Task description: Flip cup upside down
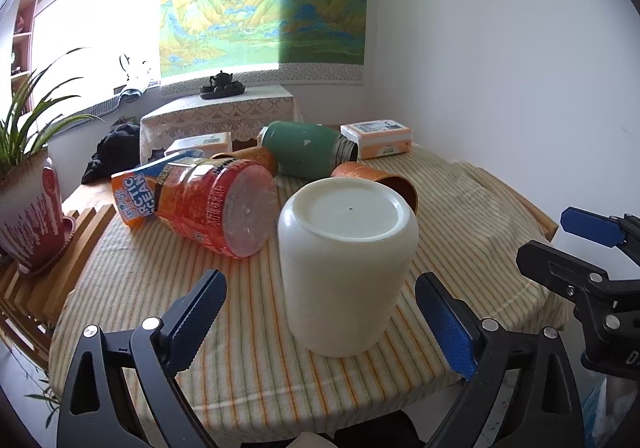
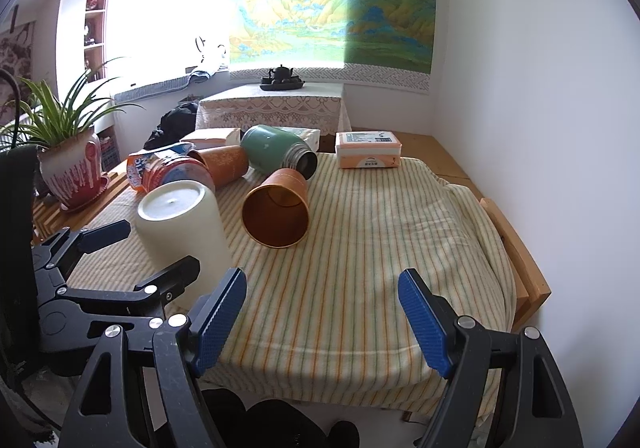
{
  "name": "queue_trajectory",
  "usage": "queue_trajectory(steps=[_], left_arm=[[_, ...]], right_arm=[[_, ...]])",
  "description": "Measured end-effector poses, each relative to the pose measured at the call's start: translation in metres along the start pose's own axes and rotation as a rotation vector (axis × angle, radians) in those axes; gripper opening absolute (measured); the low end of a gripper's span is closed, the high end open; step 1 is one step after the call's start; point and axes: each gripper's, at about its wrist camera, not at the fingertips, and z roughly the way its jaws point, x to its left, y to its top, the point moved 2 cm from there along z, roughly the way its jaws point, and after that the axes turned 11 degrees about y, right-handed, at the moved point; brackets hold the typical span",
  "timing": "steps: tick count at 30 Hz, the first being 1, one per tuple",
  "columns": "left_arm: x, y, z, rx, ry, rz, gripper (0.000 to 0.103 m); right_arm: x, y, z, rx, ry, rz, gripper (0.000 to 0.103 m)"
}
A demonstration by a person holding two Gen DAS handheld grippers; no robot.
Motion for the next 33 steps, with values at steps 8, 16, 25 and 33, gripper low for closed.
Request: queue_trajectory(steps=[8,16,25,33], left_arm=[[0.033,0.000,-0.042,-0.088,0.063,-0.065,0.098],[0.072,0.005,-0.084,-0.164,0.153,-0.160,0.101],[0.106,0.004,-0.115,-0.197,0.227,-0.216,0.102],[0.115,-0.006,-0.119,-0.181,0.261,-0.226,0.102]], right_arm=[[0.011,-0.003,-0.006,-0.031,0.017,0.018,0.075],[0.031,-0.001,-0.013,-0.092,-0.008,-0.007,0.076],[0.044,0.004,-0.028,-0.183,-0.057,-0.005,0.085],[0.048,0.001,-0.041,-0.277,-0.138,0.007,0.090]])
